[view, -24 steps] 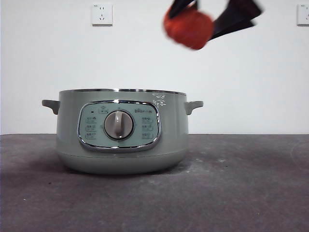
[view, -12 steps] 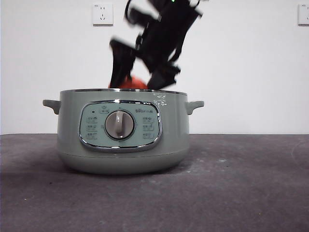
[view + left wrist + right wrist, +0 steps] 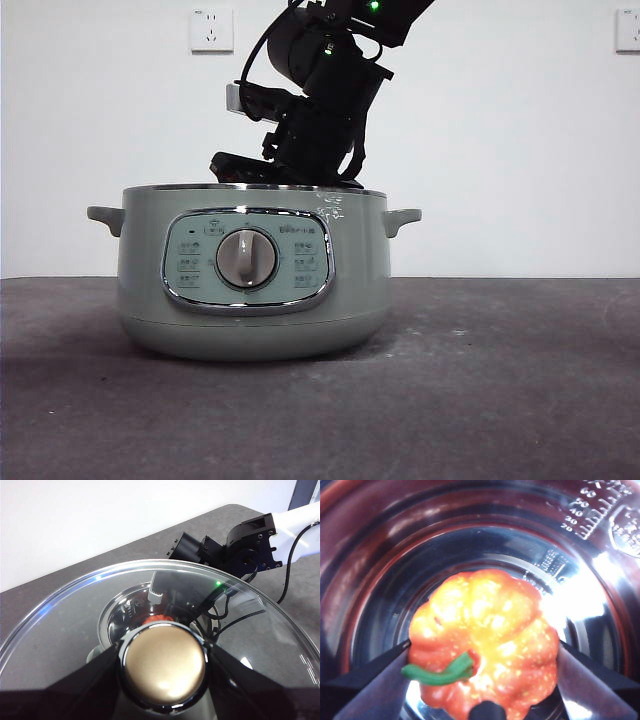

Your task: Pick up the pumpkin,open the lid,put the pumpkin in the pot,close the lid

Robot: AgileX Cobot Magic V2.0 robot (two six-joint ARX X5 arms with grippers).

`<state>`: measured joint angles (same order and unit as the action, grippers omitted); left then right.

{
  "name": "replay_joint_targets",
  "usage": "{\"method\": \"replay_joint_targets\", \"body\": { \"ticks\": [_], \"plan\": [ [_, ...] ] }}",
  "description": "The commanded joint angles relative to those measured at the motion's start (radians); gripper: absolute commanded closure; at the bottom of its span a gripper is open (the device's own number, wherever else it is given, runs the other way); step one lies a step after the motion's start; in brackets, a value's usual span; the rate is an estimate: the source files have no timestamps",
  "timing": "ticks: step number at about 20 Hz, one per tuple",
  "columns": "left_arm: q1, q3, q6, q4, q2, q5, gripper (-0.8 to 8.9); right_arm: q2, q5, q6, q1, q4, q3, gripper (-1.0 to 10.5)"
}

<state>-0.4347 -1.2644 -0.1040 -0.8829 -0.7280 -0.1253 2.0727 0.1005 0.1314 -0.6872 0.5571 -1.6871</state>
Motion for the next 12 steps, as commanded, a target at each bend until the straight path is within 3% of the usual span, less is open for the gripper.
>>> {"method": "replay_joint_targets", "body": {
  "ticks": [1,5,8,12],
  "plan": [
    [0.000,-0.021,0.006,0.049,0.007,-0.007,8.26,0.006,-0.004,-0.003,-0.005,0.014,0.001,2.8],
    [0.000,-0.021,-0.006,0.066,-0.045,-0.008,8.26,-0.130,-0.068,-0.003,0.000,-0.001,-0.001,2.8],
    [0.000,-0.021,-0.029,0.151,-0.127,-0.014,8.26,-0.346,-0.278,-0.035,0.023,0.083,-0.001,2.9],
    [-0.001,-0.021,-0.052,0.284,-0.290,-0.066,8.26,-0.641,-0.290,-0.084,0.066,0.194,-0.001,2.9]
  ]
}}
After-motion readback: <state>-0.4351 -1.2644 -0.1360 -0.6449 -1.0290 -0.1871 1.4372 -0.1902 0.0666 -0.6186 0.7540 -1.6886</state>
